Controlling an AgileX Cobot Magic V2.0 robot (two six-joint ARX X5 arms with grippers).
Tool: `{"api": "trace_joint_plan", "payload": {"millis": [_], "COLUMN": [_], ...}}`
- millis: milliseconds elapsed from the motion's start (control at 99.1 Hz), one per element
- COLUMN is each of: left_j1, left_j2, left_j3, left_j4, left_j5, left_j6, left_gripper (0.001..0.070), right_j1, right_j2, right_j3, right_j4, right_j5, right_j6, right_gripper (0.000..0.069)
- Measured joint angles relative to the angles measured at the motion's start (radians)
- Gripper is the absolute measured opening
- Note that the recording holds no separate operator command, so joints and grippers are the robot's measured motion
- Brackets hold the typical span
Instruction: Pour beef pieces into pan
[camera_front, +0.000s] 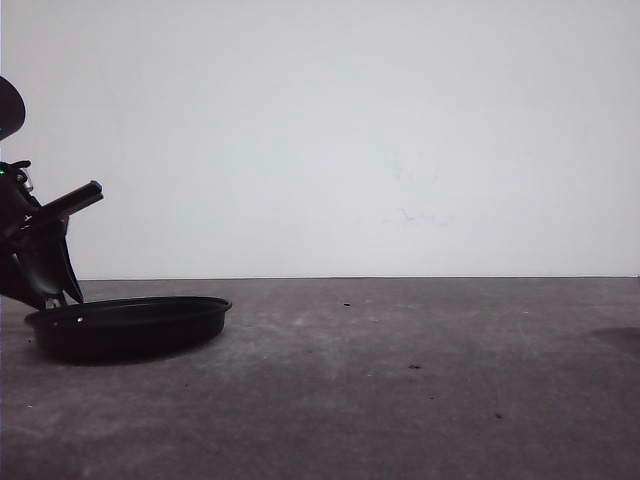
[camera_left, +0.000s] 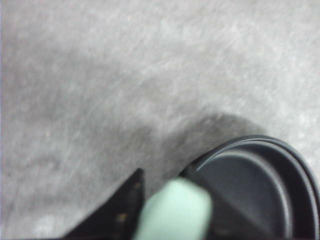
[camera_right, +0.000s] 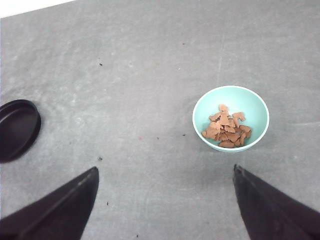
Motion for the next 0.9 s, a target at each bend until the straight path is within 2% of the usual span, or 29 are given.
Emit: {"api": "trace_joint_plan", "payload": {"millis": [151, 393, 504, 625, 696, 827, 898], "left_j1": [0.000, -0.014, -0.026, -0.052, -0.071, -0.108, -0.132], "left_j2": [0.000, -0.091, -0.195, -0.300, -0.343, -0.403, -0.431], "left_j3": [0.000, -0.005, -0.005, -0.006, -0.006, -0.006, -0.006], "left_j4": [0.001, -0.033, -0.024, -0.039, -0.063, -0.121, -0.146], "left_j5": [0.008, 0.026, 0.038, 0.047, 0.049, 0.053, 0.056], "left_j6": [0.000, -0.008, -0.051, -0.103, -0.123, -0.139, -0.139], "left_gripper": [0.0082, 0.0069, 0.0060, 0.0060, 0.0060, 0.0060, 0.0060], "right_j1": [0.000, 0.000, -0.009, -0.049, -0.096, -0.196, -0.230], "right_j2": [0.000, 0.013, 0.076, 0.195, 0.276, 0.443, 0.509], "right_j3": [0.000, 0.000, 0.000, 0.000, 0.000, 0.000, 0.000], "right_j4": [0.000, 0.082, 0.140, 0.187, 0.202, 0.241, 0.264], "right_j5": [0.006, 0.090, 0.148, 0.150, 0.135, 0.018, -0.013], "right_j6": [0.000, 0.000, -0.006, -0.031, -0.049, -0.053, -0.040], "right_gripper": [0.0525, 0.0525, 0.0525, 0.0525, 0.0525, 0.0525, 0.0525]}}
